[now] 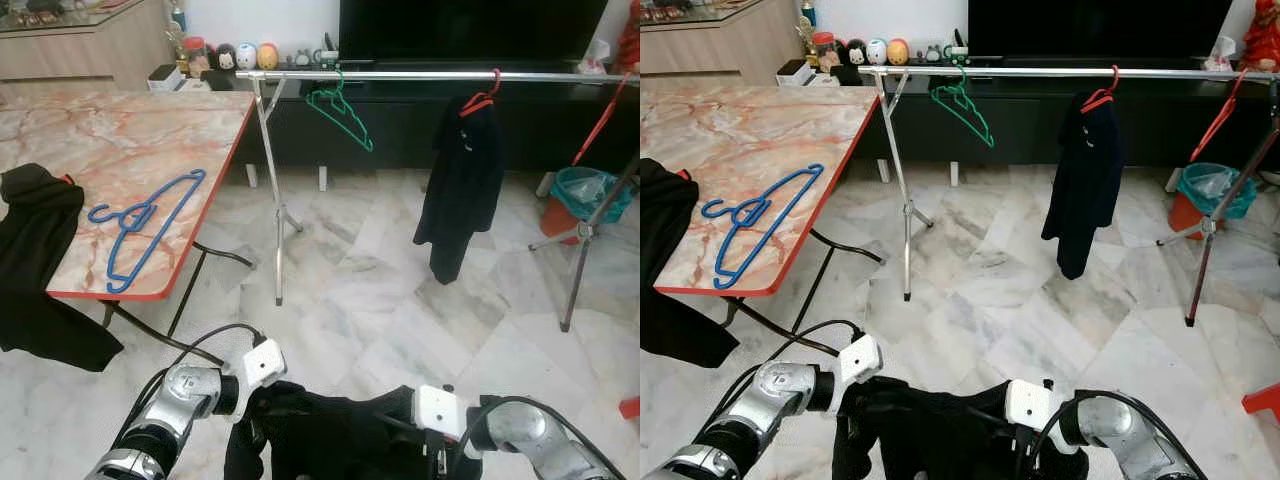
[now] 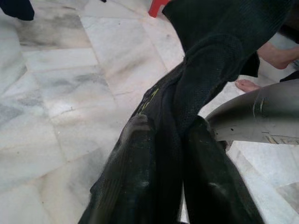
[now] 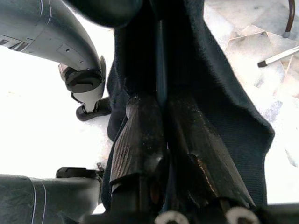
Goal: Hang hanger
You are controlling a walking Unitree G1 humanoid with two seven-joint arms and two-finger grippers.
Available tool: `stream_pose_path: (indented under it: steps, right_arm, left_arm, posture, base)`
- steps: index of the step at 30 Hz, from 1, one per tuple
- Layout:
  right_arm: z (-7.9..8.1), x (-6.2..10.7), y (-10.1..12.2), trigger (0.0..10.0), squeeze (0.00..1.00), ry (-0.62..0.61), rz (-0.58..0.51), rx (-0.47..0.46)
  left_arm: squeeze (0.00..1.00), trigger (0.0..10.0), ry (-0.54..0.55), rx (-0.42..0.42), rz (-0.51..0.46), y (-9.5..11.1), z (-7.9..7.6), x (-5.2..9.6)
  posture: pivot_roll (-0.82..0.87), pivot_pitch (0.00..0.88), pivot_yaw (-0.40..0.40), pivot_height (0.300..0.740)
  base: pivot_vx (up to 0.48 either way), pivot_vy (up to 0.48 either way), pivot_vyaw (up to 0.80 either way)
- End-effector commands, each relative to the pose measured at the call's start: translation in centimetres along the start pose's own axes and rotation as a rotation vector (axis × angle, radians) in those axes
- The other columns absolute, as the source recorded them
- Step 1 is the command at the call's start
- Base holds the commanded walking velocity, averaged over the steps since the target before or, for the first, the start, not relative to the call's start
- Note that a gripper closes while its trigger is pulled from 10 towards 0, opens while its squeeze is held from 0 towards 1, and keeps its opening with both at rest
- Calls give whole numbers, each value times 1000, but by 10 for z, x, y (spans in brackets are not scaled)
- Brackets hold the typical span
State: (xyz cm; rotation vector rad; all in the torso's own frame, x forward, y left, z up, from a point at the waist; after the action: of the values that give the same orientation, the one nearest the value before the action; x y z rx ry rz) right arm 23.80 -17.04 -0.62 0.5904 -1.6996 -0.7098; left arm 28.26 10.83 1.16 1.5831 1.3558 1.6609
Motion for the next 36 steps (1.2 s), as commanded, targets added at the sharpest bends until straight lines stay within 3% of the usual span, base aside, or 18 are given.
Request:
stream_pose_path:
  steps: [1, 15, 25, 26, 27, 31, 36]
  right_arm:
    - [7, -6, 5, 0, 0, 46, -17, 18]
    - [8, -6, 6, 0, 0, 78, -12, 29]
    - [6, -8, 7, 0, 0, 77, -13, 31]
    - [6, -8, 7, 0, 0, 76, -13, 30]
    - [5, -9, 7, 0, 0, 75, -13, 30]
    - [3, -9, 8, 0, 0, 66, -15, 27]
    - [-11, -10, 15, 0, 0, -8, -39, 11]
  left_arm:
    - [1000, 10000, 22, -26, -68, 18, 8, 4]
    - [1000, 10000, -67, -19, -69, 26, 8, 20]
    - [1000, 10000, -82, 11, -138, 38, 5, 17]
    - [875, 10000, -78, 11, -143, 39, 5, 17]
    - [0, 10000, -65, 6, -137, 39, 6, 16]
    - [0, 10000, -60, 1, -126, 38, 6, 14]
    - [0, 10000, -37, 10, -115, 35, 4, 7]
  posture:
    - [-16, 0, 48, 740]
    - [-11, 0, 41, 740]
    - [-10, 2, 38, 740]
    - [-10, 2, 38, 740]
    - [-5, 3, 37, 740]
    - [-3, 2, 38, 740]
    - [-8, 2, 40, 740]
  base:
    - [0, 0, 0]
    - [0, 0, 0]
    - [0, 0, 0]
    - [0, 0, 0]
    - [0, 0, 0]
    - [0, 0, 0]
    - [0, 0, 0]
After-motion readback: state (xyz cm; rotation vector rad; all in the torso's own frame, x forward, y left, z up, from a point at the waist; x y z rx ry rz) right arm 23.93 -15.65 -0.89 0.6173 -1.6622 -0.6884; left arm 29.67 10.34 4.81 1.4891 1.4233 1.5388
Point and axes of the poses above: a point about 5 cm out from each wrist's last joint towards the gripper, its own x axis pointing back from the gripper into the wrist, its own y axis along the axis of the wrist's last joint, z = x × y, the point moved 3 cm from there along -x, pointing out of the wrist towards the gripper, and after that the axes turned 6 degrees about x, right-handed, at the moved point
